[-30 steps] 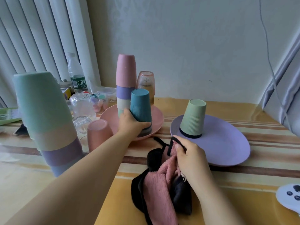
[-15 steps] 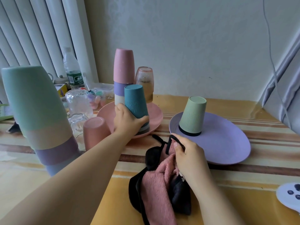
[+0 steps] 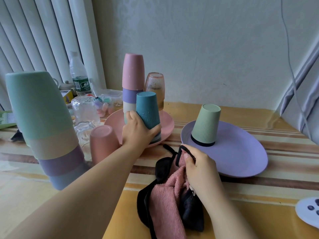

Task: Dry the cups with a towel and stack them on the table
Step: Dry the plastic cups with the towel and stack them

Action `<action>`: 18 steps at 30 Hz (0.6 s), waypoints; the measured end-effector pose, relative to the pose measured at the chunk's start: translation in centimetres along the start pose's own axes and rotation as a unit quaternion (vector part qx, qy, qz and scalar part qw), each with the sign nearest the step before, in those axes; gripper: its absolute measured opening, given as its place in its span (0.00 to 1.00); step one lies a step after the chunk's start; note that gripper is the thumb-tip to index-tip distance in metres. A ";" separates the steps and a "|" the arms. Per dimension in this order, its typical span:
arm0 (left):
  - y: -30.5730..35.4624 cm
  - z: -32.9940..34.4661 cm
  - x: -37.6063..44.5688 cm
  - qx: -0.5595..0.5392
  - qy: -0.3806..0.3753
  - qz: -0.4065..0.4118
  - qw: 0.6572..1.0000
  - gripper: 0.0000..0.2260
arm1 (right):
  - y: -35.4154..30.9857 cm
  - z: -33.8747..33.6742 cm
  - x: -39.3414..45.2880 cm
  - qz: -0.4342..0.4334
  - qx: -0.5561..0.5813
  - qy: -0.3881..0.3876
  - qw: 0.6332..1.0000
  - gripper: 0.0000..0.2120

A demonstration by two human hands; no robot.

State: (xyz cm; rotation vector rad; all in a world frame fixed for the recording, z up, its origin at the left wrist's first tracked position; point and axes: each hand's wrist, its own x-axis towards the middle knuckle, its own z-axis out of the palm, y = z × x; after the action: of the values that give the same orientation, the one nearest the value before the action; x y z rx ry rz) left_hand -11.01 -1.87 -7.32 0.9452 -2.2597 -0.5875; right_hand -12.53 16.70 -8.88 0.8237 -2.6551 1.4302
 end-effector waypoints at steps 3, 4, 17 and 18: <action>0.0 0.0 0.2 0.002 0.001 0.009 1.000 0.28 | 0.0 0.0 0.0 0.002 0.006 -0.002 1.000 0.15; 0.0 0.0 0.2 0.003 0.001 0.012 1.000 0.28 | -0.1 0.0 -0.1 0.001 0.004 -0.002 1.000 0.16; -0.5 0.5 0.4 -0.229 -0.040 -0.061 0.971 0.33 | 0.0 0.2 0.0 -0.008 -0.016 -0.009 1.000 0.16; -0.6 0.5 0.4 -0.239 -0.030 -0.064 0.969 0.32 | 0.0 0.2 0.0 -0.007 -0.017 -0.010 1.000 0.16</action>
State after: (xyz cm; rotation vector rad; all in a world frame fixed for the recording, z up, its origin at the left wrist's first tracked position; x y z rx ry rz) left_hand -11.30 -2.47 -7.92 0.8346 -1.9773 -1.1678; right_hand -12.45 16.55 -8.96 0.8572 -2.6738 1.3775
